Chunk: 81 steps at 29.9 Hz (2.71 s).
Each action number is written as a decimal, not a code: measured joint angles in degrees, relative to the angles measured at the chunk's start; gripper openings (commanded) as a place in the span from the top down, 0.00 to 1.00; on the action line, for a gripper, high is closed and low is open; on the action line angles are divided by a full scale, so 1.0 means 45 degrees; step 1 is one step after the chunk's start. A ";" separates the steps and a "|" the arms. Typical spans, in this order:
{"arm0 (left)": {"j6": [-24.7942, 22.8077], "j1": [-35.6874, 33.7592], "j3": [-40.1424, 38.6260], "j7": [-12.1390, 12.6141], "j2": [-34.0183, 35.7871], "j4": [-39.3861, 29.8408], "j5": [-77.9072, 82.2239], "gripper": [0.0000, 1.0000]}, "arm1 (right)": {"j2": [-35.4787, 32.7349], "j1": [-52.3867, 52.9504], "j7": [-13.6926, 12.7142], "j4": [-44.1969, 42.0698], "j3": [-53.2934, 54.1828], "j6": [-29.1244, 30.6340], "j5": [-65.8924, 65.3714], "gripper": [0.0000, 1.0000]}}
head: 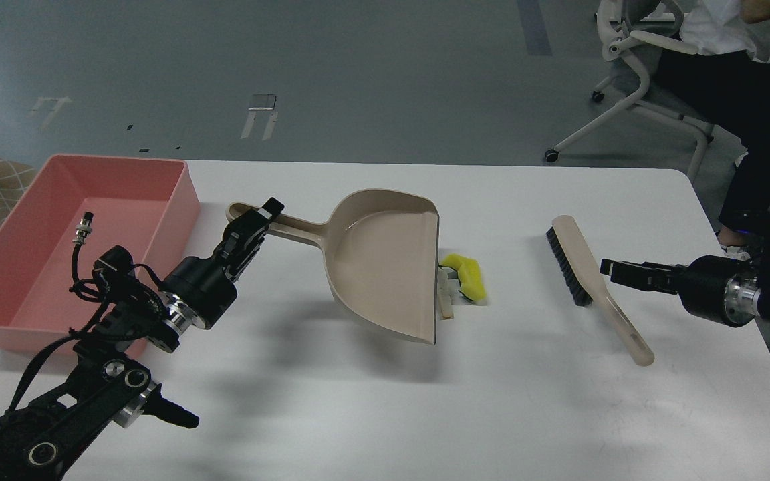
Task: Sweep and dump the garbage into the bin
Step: 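Reach the right gripper to the wooden brush handle and grasp it, then lift the brush with the right gripper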
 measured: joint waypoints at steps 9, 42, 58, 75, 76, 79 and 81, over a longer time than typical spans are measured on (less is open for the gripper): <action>0.0016 0.0016 -0.0069 0.0001 -0.0020 0.0000 -0.0022 0.97 | 0.0346 -0.0308 -0.0940 0.0287 -0.0140 -0.0028 -0.0069 0.18; 0.0015 0.0000 -0.0132 0.0011 -0.0214 -0.0050 -0.0142 0.97 | 0.0061 -0.0958 -0.2662 0.1451 -0.0151 0.0104 -0.0028 0.29; -0.0018 -0.0020 -0.0243 0.0014 -0.0184 -0.0131 -0.0198 0.97 | 0.0073 -0.0902 -0.3050 0.1558 -0.0056 0.0108 -0.0044 0.39; -0.0039 0.0003 -0.0228 -0.0199 -0.0213 -0.0095 -0.0296 0.97 | 0.0405 -0.0896 -0.3166 0.1537 -0.0004 0.0056 -0.0048 0.52; -0.0039 0.0010 -0.0228 -0.0245 -0.0214 -0.0095 -0.0297 0.97 | 0.0460 -0.0876 -0.3230 0.1526 0.0001 0.0053 -0.0048 0.55; -0.0040 0.0011 -0.0228 -0.0304 -0.0214 -0.0095 -0.0297 0.97 | 0.0505 -0.0876 -0.3322 0.1505 0.0004 0.0048 -0.0049 0.57; -0.0040 0.0010 -0.0237 -0.0326 -0.0214 -0.0096 -0.0297 0.97 | 0.0507 -0.0936 -0.3339 0.1506 0.0003 0.0046 -0.0050 0.58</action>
